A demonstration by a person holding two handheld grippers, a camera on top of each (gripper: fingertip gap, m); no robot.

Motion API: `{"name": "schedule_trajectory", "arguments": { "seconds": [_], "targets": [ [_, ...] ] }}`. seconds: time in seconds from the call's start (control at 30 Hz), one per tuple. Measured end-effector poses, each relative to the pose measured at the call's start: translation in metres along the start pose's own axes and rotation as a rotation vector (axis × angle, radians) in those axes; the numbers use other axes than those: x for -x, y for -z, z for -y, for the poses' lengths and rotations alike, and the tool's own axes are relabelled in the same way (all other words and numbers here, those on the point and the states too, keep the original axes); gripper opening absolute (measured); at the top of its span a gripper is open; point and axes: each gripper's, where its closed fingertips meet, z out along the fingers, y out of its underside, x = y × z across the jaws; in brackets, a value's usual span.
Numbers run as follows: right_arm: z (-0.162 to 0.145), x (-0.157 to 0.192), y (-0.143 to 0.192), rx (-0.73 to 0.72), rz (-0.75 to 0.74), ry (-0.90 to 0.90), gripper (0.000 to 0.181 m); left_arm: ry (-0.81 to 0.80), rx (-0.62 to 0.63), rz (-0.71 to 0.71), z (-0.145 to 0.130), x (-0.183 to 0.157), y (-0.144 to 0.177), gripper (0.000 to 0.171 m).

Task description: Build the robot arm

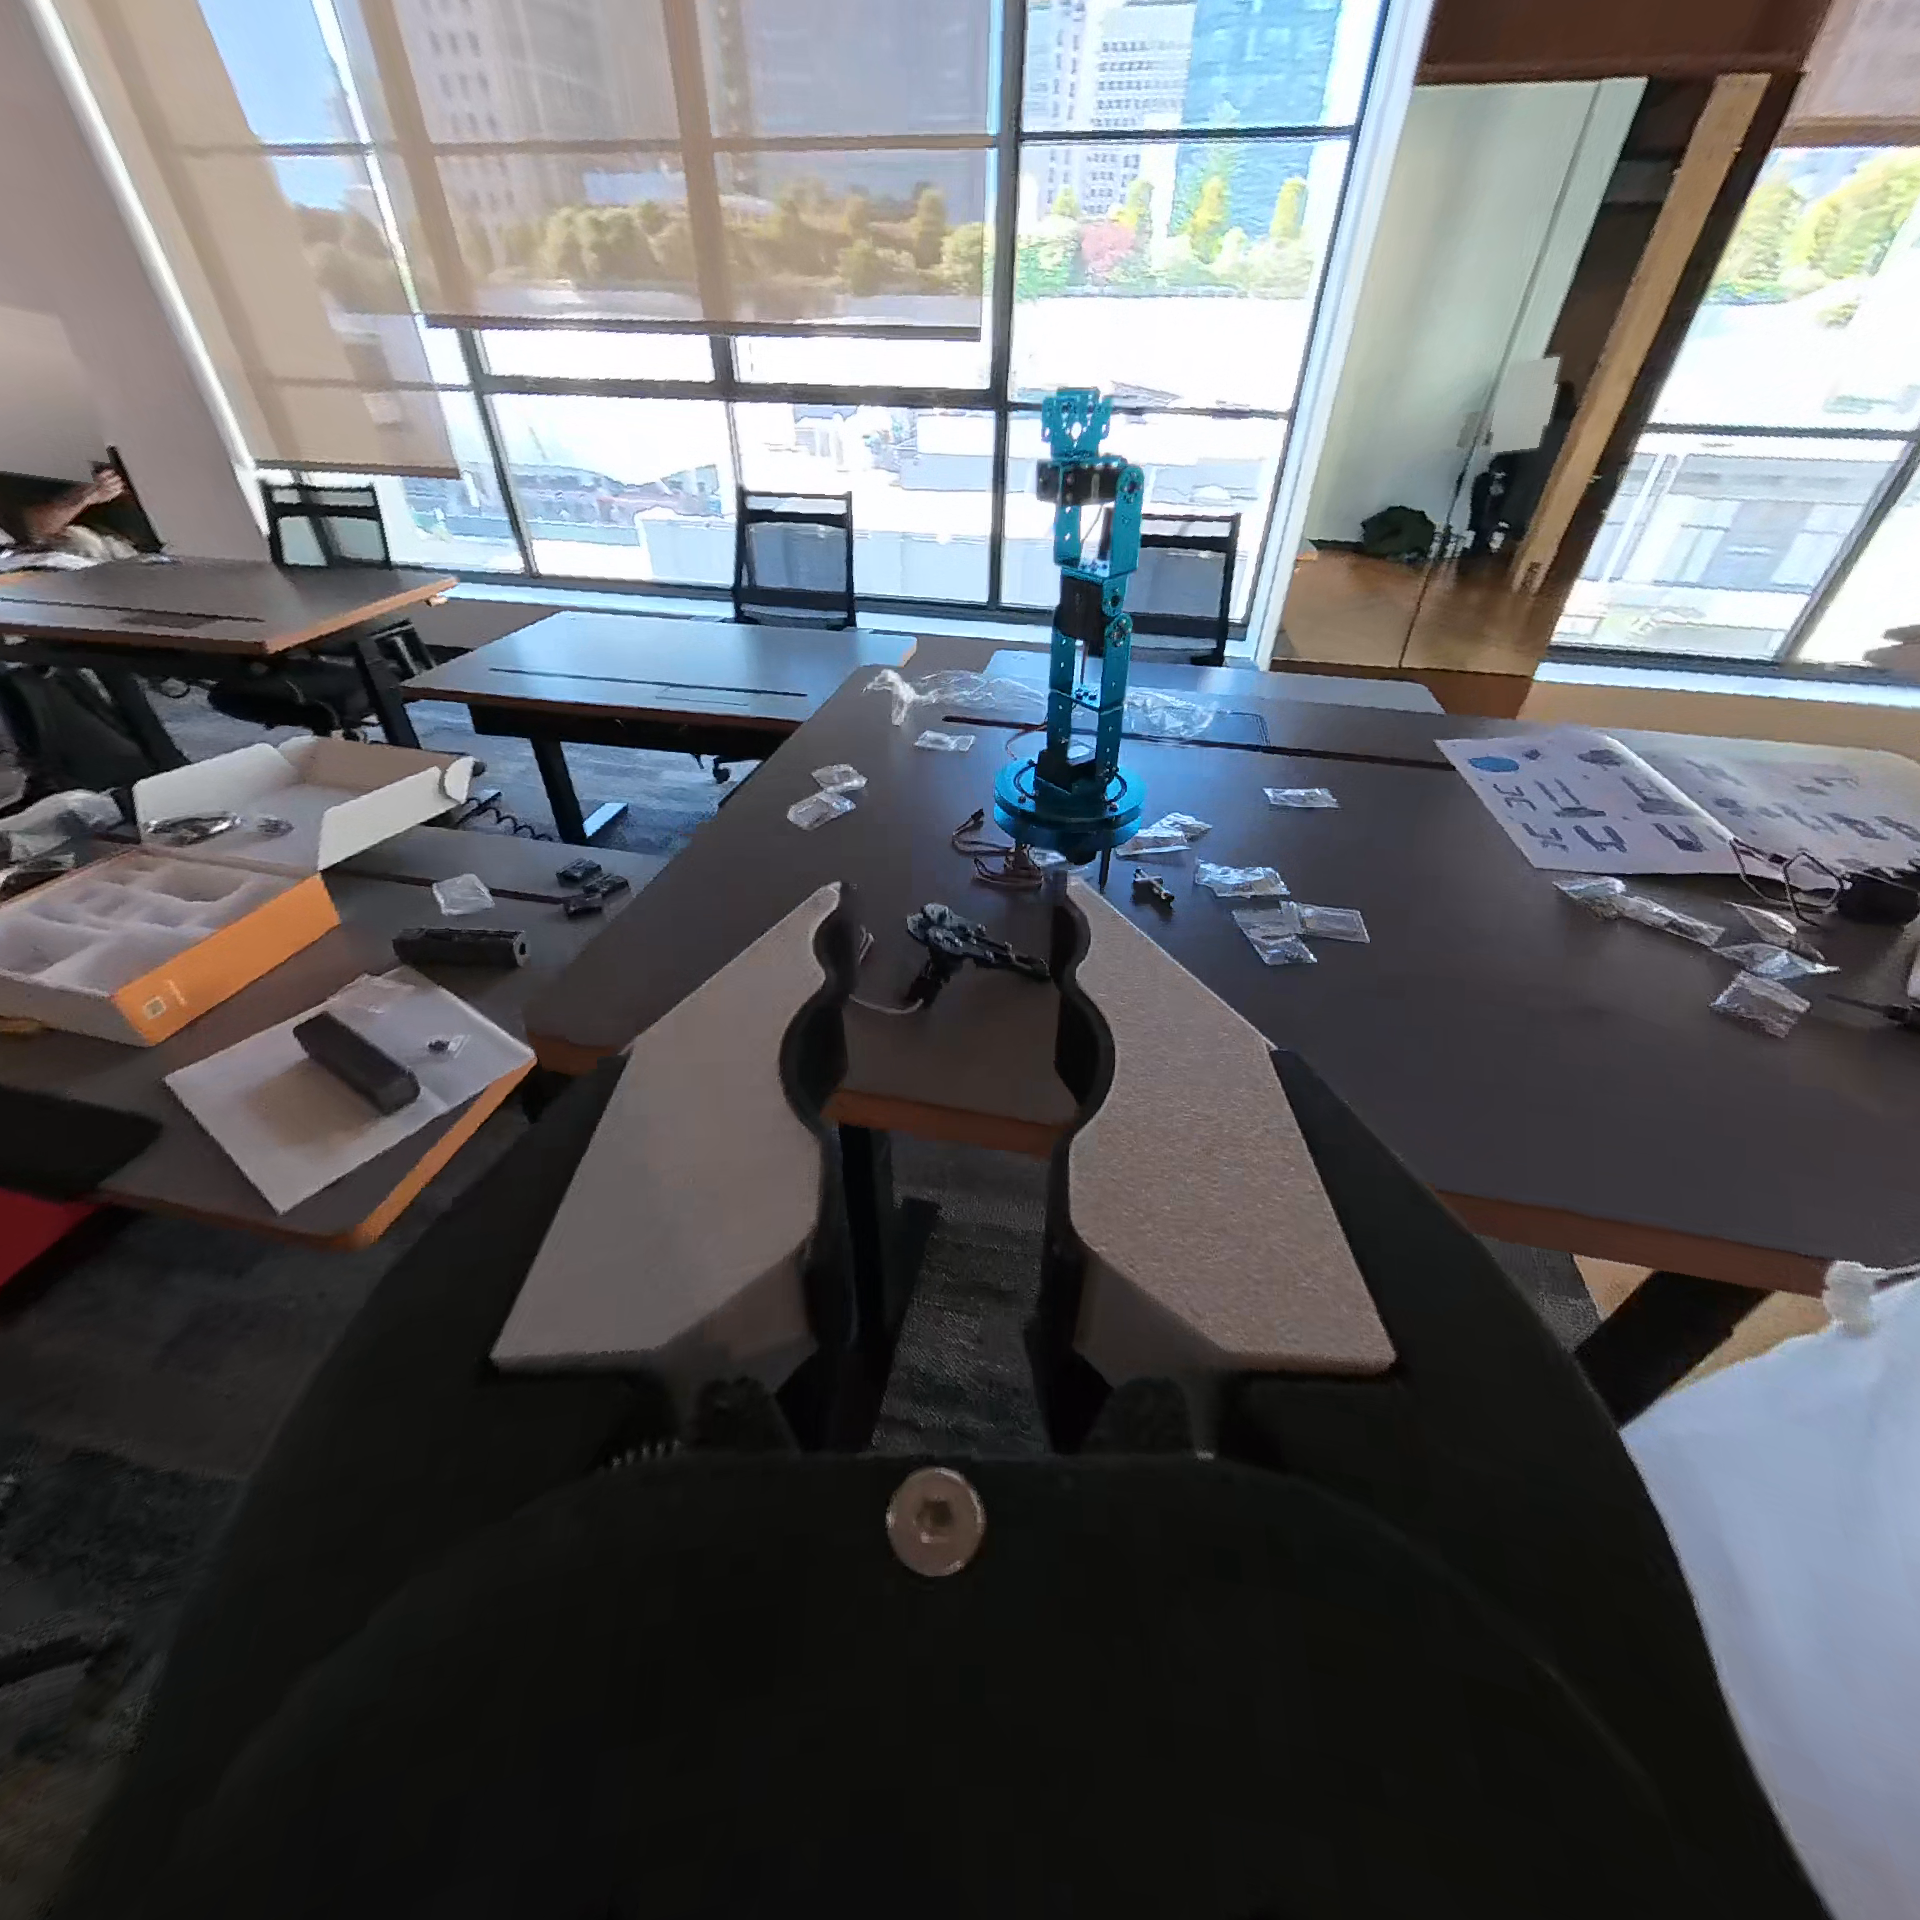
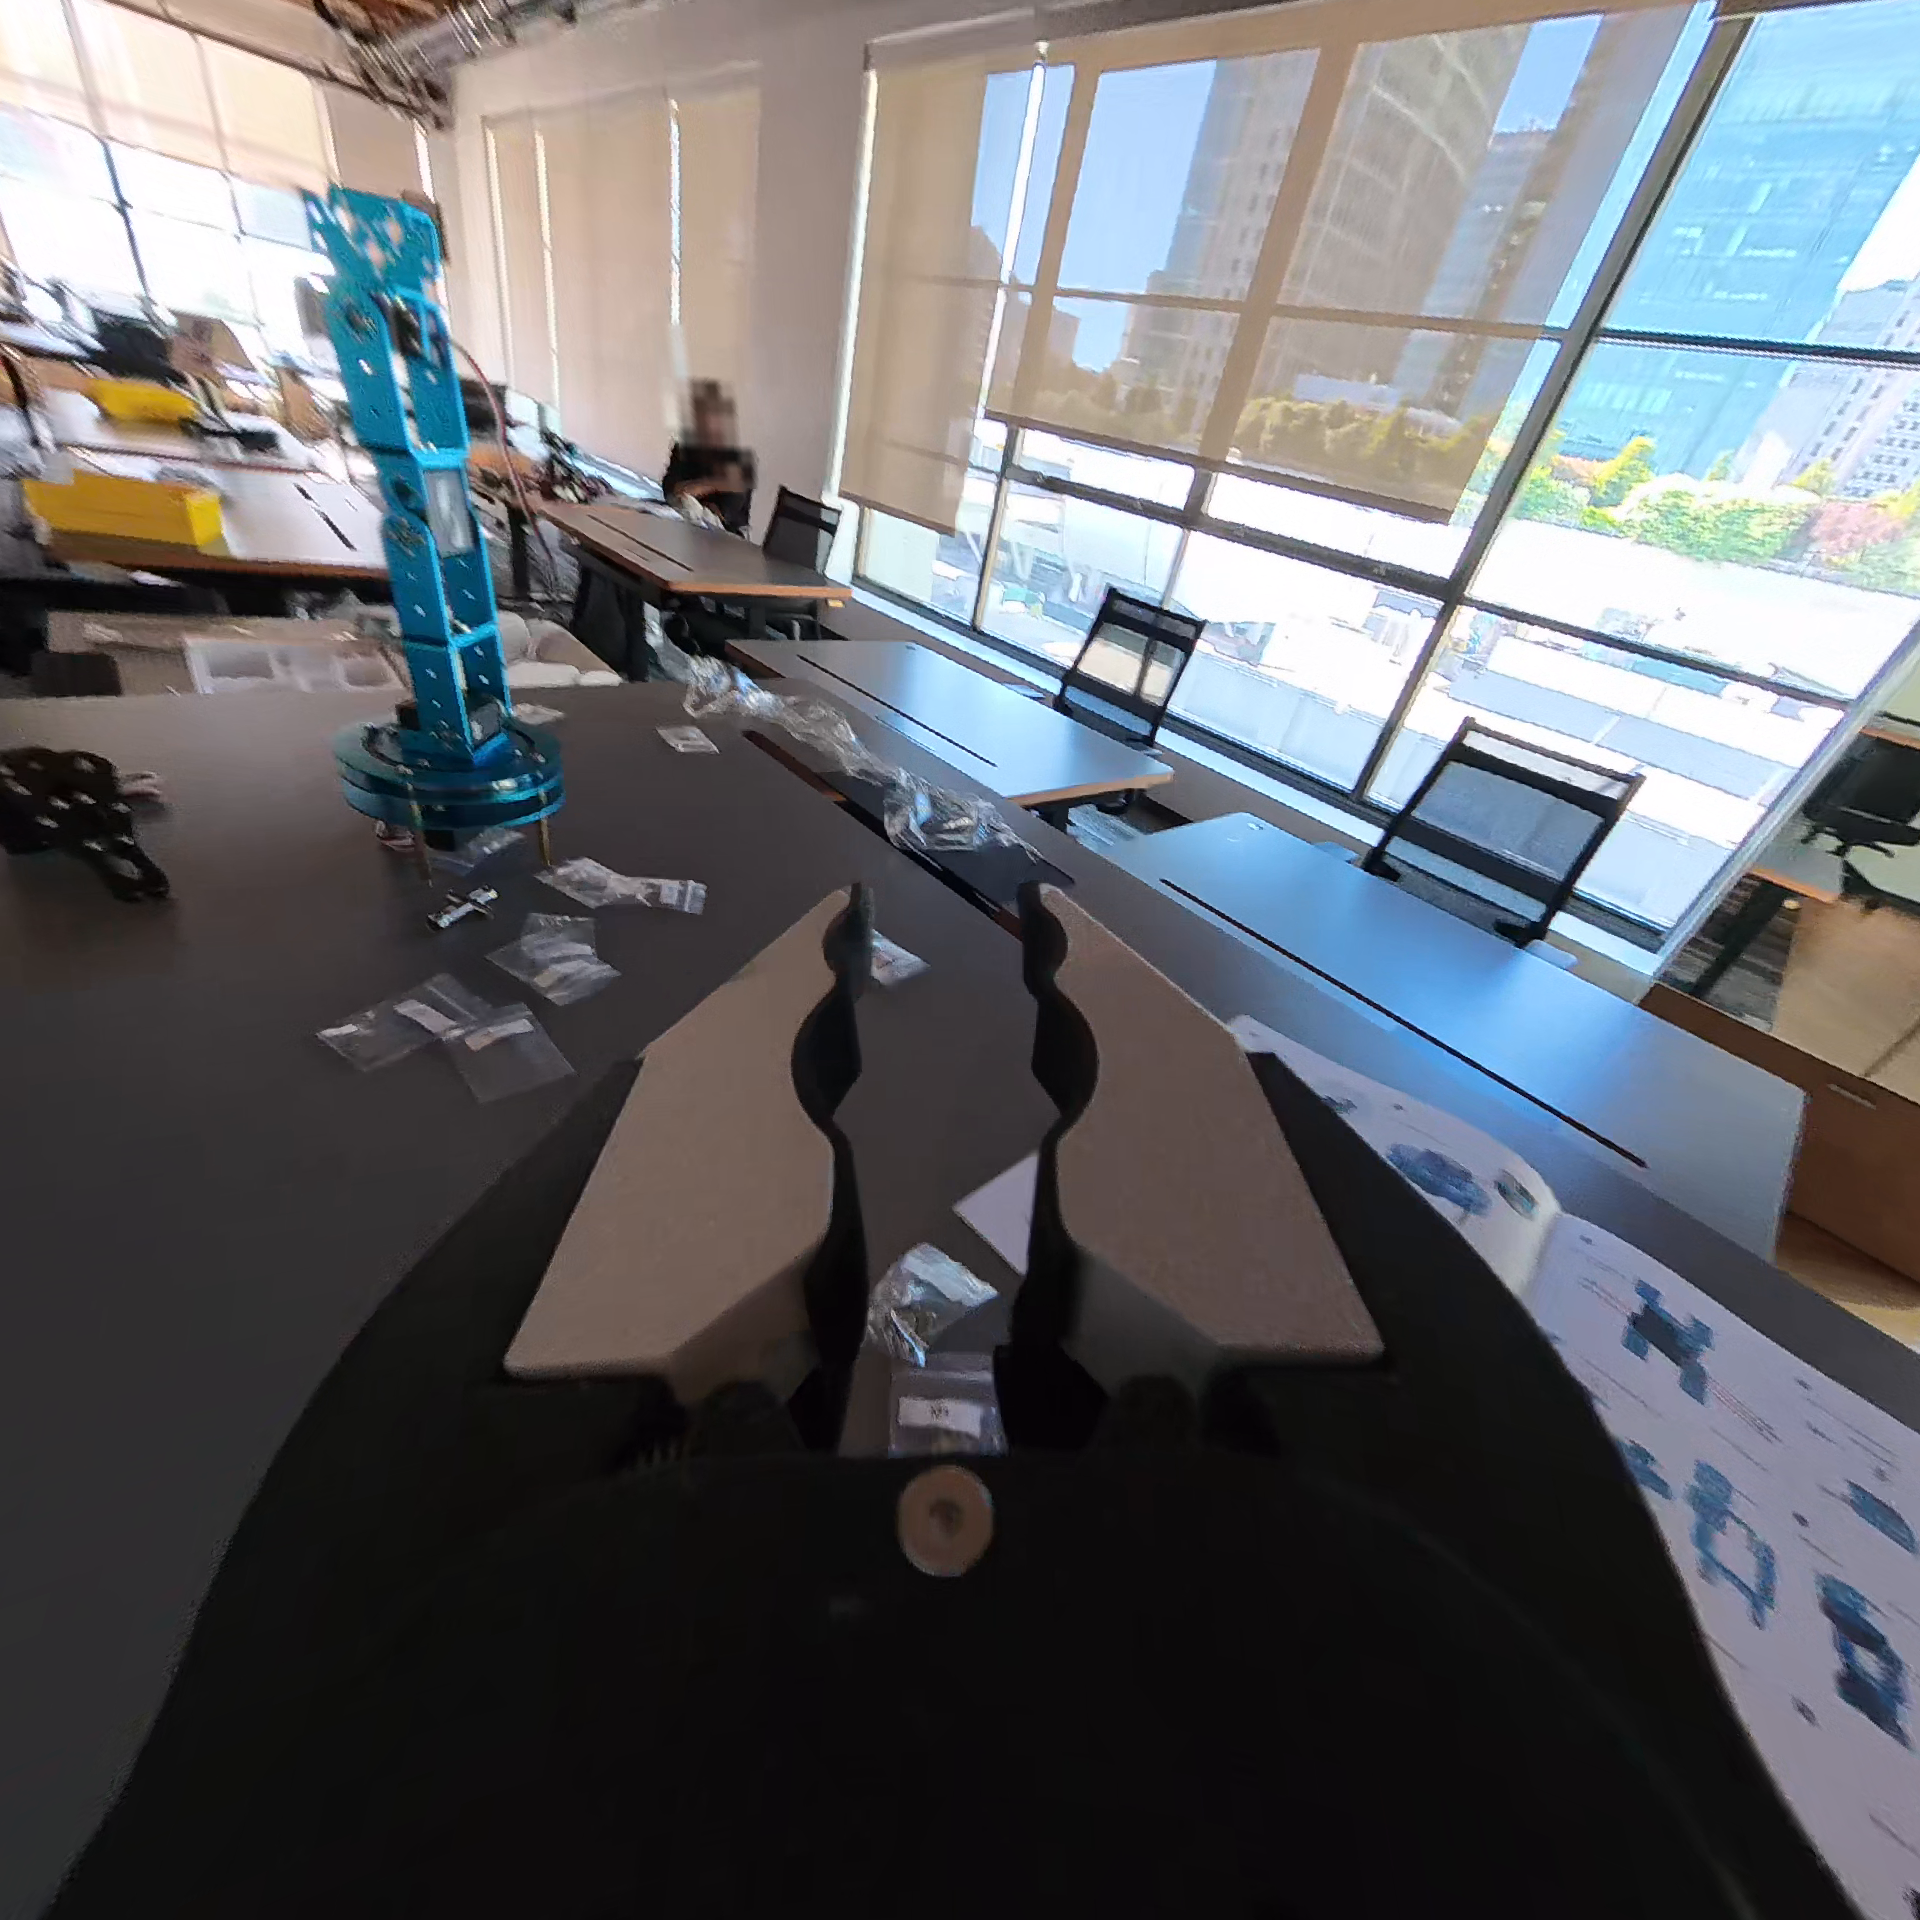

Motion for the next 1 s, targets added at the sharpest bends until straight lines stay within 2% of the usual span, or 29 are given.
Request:
{"name": "schedule_trajectory", "arguments": {
  "seconds": [0.2, 0.4, 0.6, 0.83, 1.0],
  "targets": [
    [-0.001, 0.004, 0.025, 0.045, -0.126, 0.053, 0.028, 0.000, -0.031, -0.147, 0.011, 0.022, -0.042, 0.035],
    [0.012, 0.008, 0.055, -0.002, -0.231, 0.007, 0.027, -0.047, -0.015, -0.226, 0.010, 0.042, -0.063, 0.035],
    [-0.006, 0.016, 0.085, 0.067, -0.316, -0.007, 0.028, 0.002, 0.004, -0.328, -0.002, 0.052, -0.088, 0.036],
    [-0.031, 0.009, 0.131, 0.248, -0.406, 0.023, 0.028, 0.005, 0.057, -0.480, -0.042, 0.026, -0.129, 0.036],
    [-0.047, -0.004, 0.186, 0.439, -0.477, 0.141, 0.028, -0.028, 0.092, -0.634, -0.074, -0.037, -0.177, 0.034]
  ]
}}
